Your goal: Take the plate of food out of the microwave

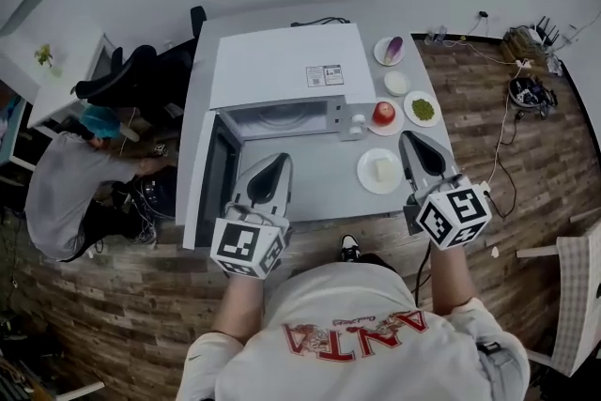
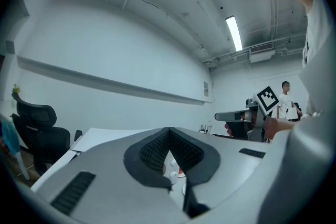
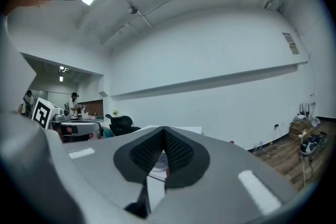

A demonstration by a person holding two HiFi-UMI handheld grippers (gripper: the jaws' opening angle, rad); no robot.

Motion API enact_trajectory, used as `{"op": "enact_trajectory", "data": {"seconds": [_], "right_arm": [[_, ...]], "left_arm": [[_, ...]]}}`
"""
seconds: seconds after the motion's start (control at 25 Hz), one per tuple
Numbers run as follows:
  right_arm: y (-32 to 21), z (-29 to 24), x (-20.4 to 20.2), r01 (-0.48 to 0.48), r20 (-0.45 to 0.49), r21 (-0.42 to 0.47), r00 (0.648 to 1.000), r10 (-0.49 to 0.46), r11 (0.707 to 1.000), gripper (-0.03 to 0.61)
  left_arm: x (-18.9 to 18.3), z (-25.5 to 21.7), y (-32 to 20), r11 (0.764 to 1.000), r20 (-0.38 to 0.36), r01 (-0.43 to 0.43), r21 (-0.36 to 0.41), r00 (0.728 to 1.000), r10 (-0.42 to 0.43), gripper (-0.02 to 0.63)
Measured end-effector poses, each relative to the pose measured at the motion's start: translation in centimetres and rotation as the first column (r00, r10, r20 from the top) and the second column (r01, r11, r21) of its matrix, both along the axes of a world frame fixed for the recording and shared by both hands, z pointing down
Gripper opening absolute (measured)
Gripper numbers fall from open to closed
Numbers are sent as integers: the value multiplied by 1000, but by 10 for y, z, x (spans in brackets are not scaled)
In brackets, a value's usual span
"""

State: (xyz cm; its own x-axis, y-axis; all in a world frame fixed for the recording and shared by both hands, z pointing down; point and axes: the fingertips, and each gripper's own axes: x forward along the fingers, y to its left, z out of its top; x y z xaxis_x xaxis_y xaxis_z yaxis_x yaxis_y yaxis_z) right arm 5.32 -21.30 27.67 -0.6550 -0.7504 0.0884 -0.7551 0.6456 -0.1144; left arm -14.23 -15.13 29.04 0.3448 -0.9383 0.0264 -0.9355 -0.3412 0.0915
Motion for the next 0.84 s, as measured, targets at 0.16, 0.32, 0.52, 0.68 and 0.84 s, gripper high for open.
{"op": "enact_trajectory", "data": {"seconds": [0.16,0.32,0.52,0.68,0.84], "right_arm": [[0,5,-1,8,-6,-12,1000,-8,1000,2],[-2,12,2,4,-4,-30,1000,-4,1000,2],[-1,18,5,-2,-18,-39,1000,1,999,2],[-1,19,3,6,-25,-43,1000,-7,999,2],[-2,21,0,9,-29,-49,1000,-11,999,2]], "left_arm": [[1,0,2,1000,-6,-1,5,1000,1,8],[5,2,1,1000,-10,-8,0,1000,8,8],[8,2,2,1000,-14,-17,-3,1000,17,8],[8,2,1,1000,-17,-20,-3,1000,20,8],[7,2,-1,1000,-22,-24,-2,999,24,8]]}}
